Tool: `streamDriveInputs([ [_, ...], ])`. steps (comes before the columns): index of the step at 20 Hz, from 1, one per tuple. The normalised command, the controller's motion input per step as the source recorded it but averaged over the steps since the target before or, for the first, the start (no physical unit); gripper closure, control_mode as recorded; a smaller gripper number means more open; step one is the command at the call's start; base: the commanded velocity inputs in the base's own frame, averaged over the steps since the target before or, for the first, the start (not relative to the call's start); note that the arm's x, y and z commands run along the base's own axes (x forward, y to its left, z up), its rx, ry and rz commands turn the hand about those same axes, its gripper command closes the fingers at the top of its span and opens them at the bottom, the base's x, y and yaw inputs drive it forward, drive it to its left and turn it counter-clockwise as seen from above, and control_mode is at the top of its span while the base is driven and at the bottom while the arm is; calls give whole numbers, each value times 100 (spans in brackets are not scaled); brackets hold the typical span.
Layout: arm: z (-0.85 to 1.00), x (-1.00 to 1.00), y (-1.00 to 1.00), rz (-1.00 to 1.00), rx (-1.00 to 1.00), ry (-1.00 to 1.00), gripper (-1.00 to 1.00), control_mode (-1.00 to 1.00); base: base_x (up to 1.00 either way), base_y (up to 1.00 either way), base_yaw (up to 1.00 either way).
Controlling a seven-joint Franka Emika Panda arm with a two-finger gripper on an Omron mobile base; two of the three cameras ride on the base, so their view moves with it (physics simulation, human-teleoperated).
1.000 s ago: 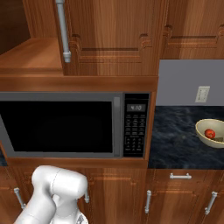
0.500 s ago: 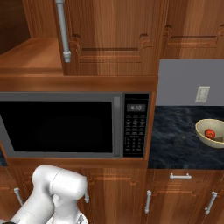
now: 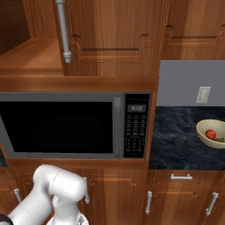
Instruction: Open the cabinet. Pick the kiwi and apple from the cabinet and place them into the bowl. Then close the cabinet.
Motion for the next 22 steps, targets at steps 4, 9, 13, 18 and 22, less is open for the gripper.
streamDriveInputs([
  [4,-22,6,56,-9,-7,-2,-100,-100,0,0,0],
  [9,-23,17,58,-9,-7,-1,-100,-100,0,0,0],
  [13,-23,37,61,-9,-7,0,-100,-100,0,0,0],
  [18,-35,48,68,-7,-8,0,-100,-100,0,0,0],
  [22,-28,44,65,-8,-8,0,-100,-100,0,0,0],
])
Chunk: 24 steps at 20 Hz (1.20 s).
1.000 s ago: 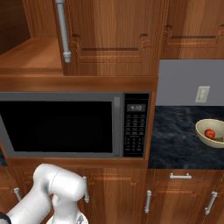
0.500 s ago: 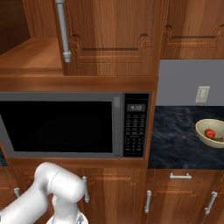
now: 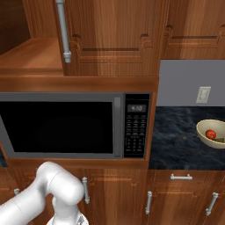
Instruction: Open the cabinet. Pick the kiwi and apple from the cabinet and place them into the bowl. Then close the cabinet.
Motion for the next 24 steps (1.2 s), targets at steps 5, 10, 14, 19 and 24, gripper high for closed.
streamDriveInputs([
  [5,-2,38,43,-12,-6,-3,-100,-100,0,0,0],
  [10,0,39,4,-15,-3,0,-100,-100,0,0,0],
  [14,0,20,0,-15,-1,0,-100,-100,0,0,0],
  [19,0,22,0,-14,-1,0,-100,-100,0,0,0],
  [24,0,8,-2,-14,0,-1,-100,-100,0,0,0],
])
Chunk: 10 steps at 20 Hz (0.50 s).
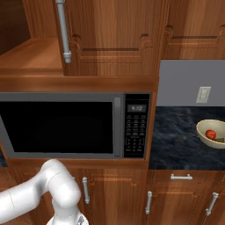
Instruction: Open the cabinet. Pick the kiwi and apple from the cabinet and place them into the bowl. Then close the cabinet.
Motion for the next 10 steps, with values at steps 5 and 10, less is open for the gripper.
streamDriveInputs([
  [5,0,5,-14,-11,0,0,-100,-100,0,0,0],
  [10,0,0,-20,-10,0,0,-100,-100,0,0,0],
])
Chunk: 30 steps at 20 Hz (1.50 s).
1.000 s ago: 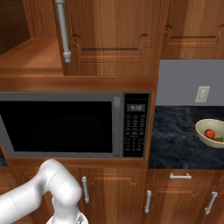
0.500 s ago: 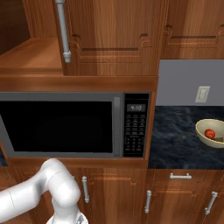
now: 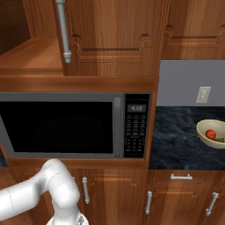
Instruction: Open the cabinet. Pick the kiwi and apple from the cabinet and place them into the bowl. Then close the cabinet.
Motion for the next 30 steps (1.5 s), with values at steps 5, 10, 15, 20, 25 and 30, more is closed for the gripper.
streamDriveInputs([
  [5,0,0,-22,-7,0,0,-100,-100,0,0,0],
  [10,3,0,-25,-2,0,0,-100,-100,0,0,0],
  [15,3,0,-35,0,0,0,-100,-100,0,0,0],
  [20,2,-13,-49,0,0,-1,-100,-100,0,0,0],
  [25,4,-33,-57,0,0,-3,-100,-100,0,0,0],
  [30,5,-27,-56,0,0,-5,-100,-100,0,0,0],
])
